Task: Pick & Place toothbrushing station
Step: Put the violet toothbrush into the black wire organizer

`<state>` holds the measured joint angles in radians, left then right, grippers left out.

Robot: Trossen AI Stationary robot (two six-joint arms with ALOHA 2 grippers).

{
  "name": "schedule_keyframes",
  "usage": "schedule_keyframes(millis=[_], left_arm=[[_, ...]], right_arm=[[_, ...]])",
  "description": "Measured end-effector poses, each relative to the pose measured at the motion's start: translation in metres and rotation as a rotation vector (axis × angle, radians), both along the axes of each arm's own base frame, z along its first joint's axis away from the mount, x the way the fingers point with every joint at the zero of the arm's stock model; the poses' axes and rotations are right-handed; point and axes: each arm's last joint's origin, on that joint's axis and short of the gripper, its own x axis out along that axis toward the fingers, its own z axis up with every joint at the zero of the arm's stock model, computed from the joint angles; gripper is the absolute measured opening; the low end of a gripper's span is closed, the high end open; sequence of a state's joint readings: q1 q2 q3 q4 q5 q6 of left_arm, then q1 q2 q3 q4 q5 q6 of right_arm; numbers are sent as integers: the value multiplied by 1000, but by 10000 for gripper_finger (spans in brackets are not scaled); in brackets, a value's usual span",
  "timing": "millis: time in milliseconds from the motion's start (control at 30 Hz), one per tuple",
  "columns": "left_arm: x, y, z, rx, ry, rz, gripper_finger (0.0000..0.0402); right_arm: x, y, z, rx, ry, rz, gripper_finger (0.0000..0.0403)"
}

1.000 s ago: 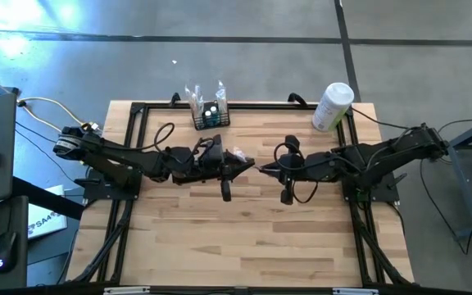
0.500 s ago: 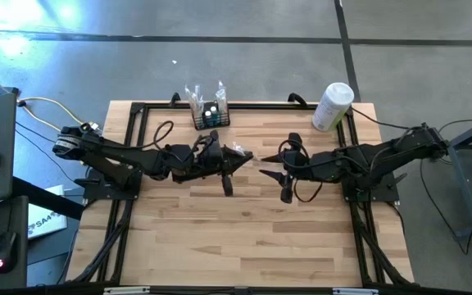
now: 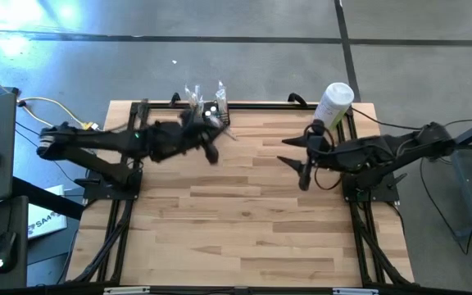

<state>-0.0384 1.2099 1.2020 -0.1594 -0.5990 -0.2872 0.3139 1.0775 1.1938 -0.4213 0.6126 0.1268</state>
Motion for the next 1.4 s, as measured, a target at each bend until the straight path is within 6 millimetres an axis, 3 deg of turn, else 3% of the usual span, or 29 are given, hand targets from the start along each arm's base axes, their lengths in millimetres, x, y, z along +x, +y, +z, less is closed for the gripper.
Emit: schedule_keyframes(millis=[200,500,733,900,1400], left_arm=[[-19,36,3,-33,107,151,11],[-49,98,-19,-102,409,416,10],[-64,132,-24,-207,405,437,18],[-53,146,-34,-212,437,426,10],[-29,160,-52,-206,463,374,12]], right_arm=[[-12,-6,1,9,14,-55,216],[-11,-5,-6,-10,83,-48,216],[-11,-5,-8,-16,98,-49,216],[-11,-10,-8,3,97,-83,216],[-8,-26,-10,51,106,-120,216]])
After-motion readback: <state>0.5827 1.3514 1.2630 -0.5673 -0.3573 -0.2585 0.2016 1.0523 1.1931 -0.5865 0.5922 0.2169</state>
